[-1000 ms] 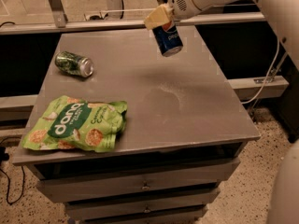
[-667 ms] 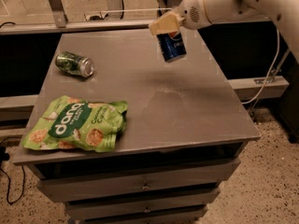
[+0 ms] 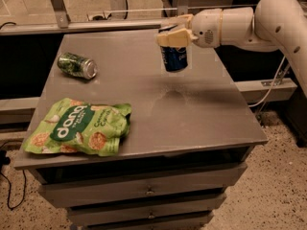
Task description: Place pepsi can upright
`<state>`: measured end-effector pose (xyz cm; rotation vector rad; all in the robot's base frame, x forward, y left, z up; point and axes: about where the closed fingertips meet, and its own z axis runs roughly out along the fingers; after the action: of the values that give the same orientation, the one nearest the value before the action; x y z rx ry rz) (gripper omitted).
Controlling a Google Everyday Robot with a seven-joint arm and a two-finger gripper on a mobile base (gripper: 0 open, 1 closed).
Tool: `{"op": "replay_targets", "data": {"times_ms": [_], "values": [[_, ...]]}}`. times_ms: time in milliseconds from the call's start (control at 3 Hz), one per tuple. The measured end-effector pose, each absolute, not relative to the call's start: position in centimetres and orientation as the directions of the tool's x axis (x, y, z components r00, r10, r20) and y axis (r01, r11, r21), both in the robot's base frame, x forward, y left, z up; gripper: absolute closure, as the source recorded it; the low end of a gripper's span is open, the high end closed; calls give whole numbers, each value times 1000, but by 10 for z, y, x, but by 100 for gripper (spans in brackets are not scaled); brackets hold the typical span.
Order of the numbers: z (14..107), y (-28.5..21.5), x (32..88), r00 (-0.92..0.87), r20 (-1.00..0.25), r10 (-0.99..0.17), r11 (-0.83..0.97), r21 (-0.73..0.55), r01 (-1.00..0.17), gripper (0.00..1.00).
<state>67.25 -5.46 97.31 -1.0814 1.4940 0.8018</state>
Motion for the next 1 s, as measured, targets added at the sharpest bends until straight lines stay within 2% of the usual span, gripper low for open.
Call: {"op": "replay_targets", "data": {"times_ms": [667, 1000], "values": [[955, -51, 661, 277, -944, -178, 231, -314, -921, 100], [938, -53, 660, 336, -929, -153, 204, -363, -909, 100]]}}
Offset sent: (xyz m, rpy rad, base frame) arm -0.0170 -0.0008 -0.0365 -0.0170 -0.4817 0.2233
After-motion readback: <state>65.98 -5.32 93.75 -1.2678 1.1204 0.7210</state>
